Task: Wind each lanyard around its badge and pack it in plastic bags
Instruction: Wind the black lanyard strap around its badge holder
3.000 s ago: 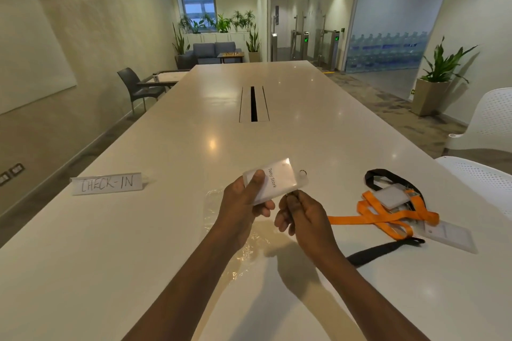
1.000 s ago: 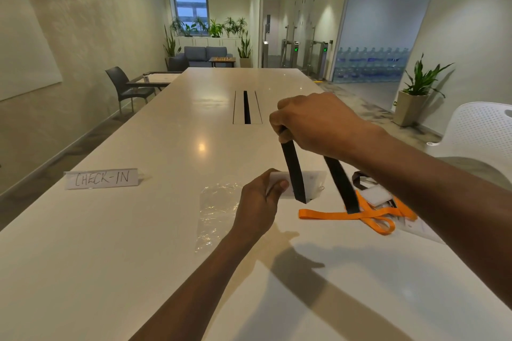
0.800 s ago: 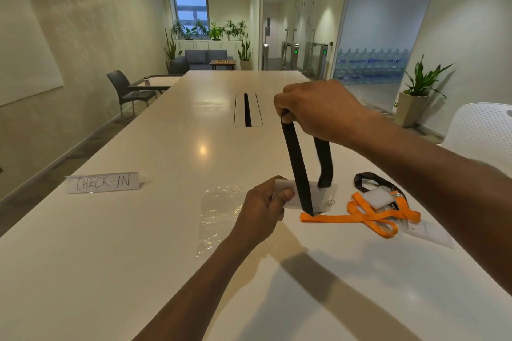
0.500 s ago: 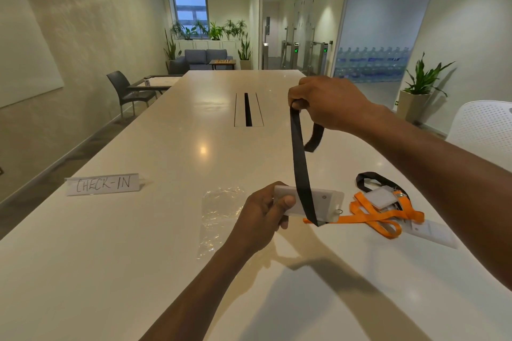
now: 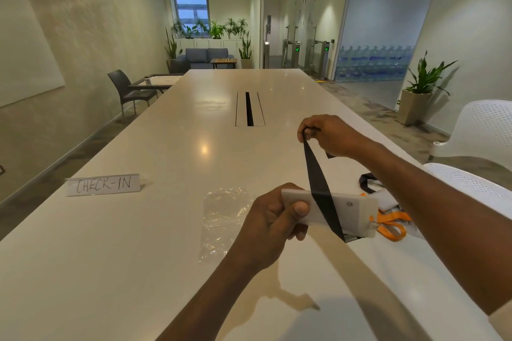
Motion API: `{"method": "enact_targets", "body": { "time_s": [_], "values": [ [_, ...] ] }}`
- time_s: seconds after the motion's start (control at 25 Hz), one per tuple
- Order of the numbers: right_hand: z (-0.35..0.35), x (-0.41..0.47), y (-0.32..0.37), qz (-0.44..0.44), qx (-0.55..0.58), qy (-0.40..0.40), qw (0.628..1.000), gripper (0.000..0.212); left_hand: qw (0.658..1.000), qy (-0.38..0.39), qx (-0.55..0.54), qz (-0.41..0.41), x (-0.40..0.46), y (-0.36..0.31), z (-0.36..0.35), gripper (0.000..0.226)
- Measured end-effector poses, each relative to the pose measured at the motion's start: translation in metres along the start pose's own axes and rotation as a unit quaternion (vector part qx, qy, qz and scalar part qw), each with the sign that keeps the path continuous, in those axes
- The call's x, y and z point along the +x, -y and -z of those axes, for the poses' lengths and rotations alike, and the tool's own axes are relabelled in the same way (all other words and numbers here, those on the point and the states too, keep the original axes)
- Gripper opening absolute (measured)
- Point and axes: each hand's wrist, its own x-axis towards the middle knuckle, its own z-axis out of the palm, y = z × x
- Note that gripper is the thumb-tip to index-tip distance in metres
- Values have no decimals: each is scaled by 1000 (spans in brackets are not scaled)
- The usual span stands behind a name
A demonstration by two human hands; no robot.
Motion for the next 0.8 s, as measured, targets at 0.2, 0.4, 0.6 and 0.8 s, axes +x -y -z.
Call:
{"method": "enact_targets", "body": {
  "time_s": [0.2,0.4,0.6,0.8],
  "values": [
    [-29,-18,-8,-33,77,3,996,26,999,-18,-10,-29,6,-15,2,23],
    [-67,-41,-34,-158,82,88,980,33,998,-42,-6,-48,27,-24,11,36],
    [-102,-64,-33,-80,162,88,980,22,995,-85,14,-51,50,-33,19,36],
    [-125,-75,-36,-93,208,130,965,25,991,-129,34,-18,62,-29,17,25]
  ]
}}
